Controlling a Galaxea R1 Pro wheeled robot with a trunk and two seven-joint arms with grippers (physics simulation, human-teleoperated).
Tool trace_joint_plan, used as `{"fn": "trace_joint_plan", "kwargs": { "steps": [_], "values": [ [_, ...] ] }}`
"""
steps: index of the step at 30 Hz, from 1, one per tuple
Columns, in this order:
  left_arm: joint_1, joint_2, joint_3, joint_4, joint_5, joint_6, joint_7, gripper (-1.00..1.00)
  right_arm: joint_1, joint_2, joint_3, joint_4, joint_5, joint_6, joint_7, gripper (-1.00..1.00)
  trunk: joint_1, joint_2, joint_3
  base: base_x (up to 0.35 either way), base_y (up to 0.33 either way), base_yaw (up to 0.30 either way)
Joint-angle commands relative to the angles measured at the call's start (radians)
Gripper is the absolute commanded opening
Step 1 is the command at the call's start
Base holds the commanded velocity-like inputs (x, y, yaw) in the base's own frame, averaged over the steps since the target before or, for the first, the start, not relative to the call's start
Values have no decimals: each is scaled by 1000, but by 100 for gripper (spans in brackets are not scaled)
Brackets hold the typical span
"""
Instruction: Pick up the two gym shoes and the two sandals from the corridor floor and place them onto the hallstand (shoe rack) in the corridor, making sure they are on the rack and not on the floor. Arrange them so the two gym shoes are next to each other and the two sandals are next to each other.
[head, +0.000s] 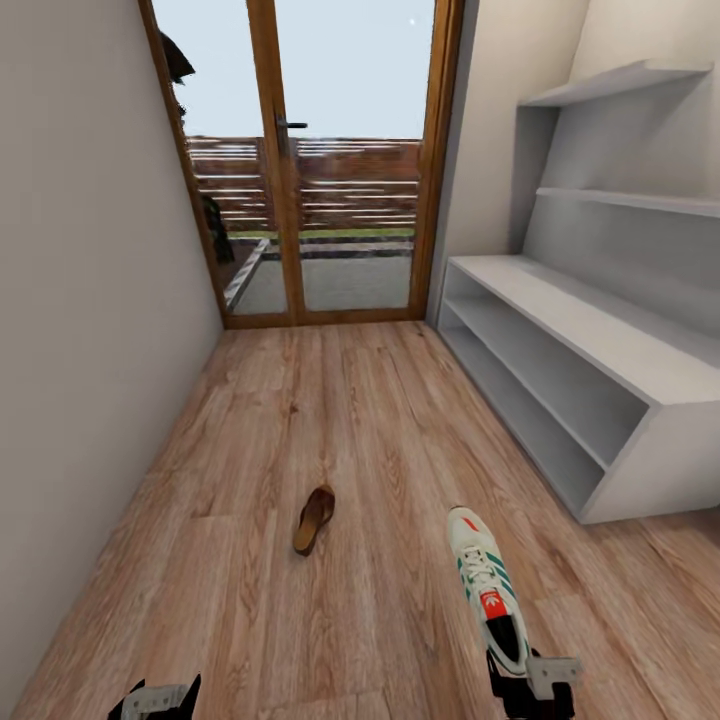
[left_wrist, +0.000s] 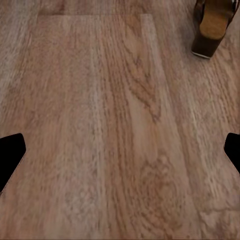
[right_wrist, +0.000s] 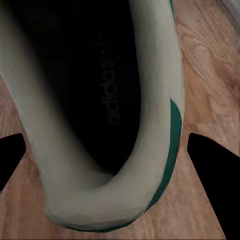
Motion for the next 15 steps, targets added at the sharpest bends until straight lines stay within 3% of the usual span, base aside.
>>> {"fn": "trace_joint_plan", "kwargs": {
  "steps": [1, 4, 7, 9, 15],
  "values": [
    [-3, 0, 5, -1, 4, 1, -9, 100, -12, 1, -5, -16, 6, 4, 5, -100, 0, 0, -1, 37, 0, -1],
    [-24, 3, 5, -3, 3, 24, -8, 100, -52, 1, -5, -49, 6, 34, 6, -100, 0, 0, -1, 19, 0, 0],
    [-93, 5, 2, -2, -7, 117, -8, 100, -112, 1, -4, -83, 6, 98, 7, -100, 0, 0, -1, 7, 0, 0],
    [-156, 3, 0, -4, -36, 233, -10, 100, -164, 0, 2, -105, 6, 166, 8, -100, 0, 0, -1, 2, 0, 0],
    [-236, -2, -2, -3, -109, 324, -9, 100, -211, -1, 56, -125, 6, 224, 8, -100, 0, 0, -1, 0, 0, 0]
  ]
}}
